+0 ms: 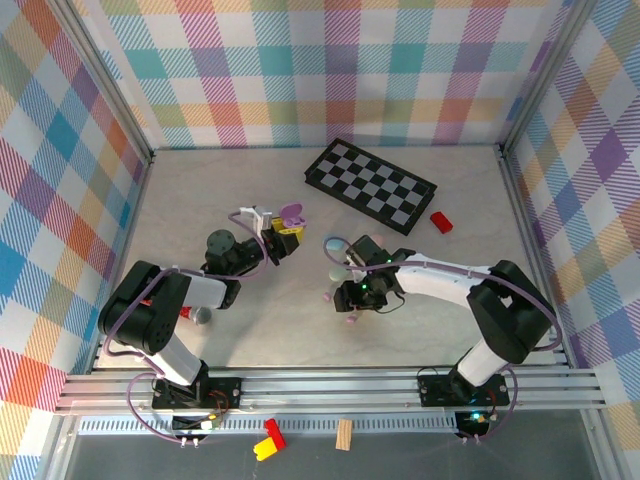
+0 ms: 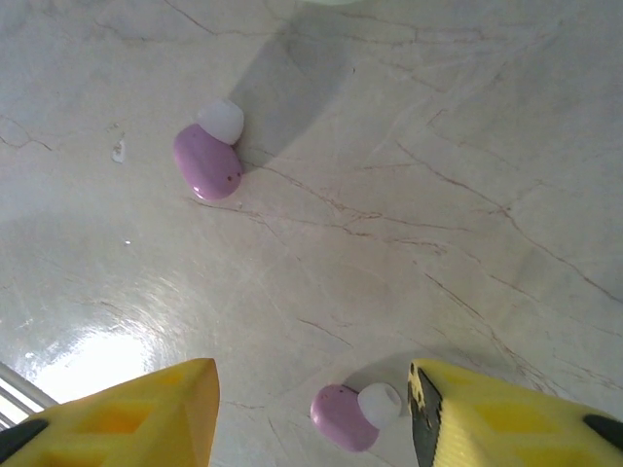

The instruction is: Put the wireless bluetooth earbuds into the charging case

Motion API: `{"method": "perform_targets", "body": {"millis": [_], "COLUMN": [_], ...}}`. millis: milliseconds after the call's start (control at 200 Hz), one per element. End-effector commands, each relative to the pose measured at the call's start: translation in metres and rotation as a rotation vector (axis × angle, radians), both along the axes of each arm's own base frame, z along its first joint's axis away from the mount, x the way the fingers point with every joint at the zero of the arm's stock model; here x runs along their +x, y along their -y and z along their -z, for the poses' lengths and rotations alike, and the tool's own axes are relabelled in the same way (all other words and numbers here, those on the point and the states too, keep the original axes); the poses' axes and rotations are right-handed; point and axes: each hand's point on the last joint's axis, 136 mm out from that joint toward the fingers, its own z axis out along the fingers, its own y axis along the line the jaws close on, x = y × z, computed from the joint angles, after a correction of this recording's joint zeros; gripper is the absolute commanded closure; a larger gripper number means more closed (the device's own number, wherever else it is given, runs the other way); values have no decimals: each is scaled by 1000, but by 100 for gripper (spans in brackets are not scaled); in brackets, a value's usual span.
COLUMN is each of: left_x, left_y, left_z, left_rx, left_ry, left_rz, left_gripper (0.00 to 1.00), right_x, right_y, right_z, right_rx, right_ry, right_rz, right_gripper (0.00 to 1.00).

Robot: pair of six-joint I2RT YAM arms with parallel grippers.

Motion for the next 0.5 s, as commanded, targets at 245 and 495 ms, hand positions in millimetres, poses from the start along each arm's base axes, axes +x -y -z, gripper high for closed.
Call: {"method": "perform_targets", "body": {"millis": [245, 495], "left_x": [-1, -2], "left_y": [-1, -3], "left_z": [-15, -16], "left_rx": [-26, -27], "left_ry": [48, 51], "left_rz": [16, 6], "left_gripper": [71, 71], "right_x": [-18, -38], "right_y": [-6, -4], "right_z": [18, 14], "right_rx": [30, 22], "right_ry": [-61, -79], "right_rz": [-39, -42], "right_gripper": [49, 50]}}
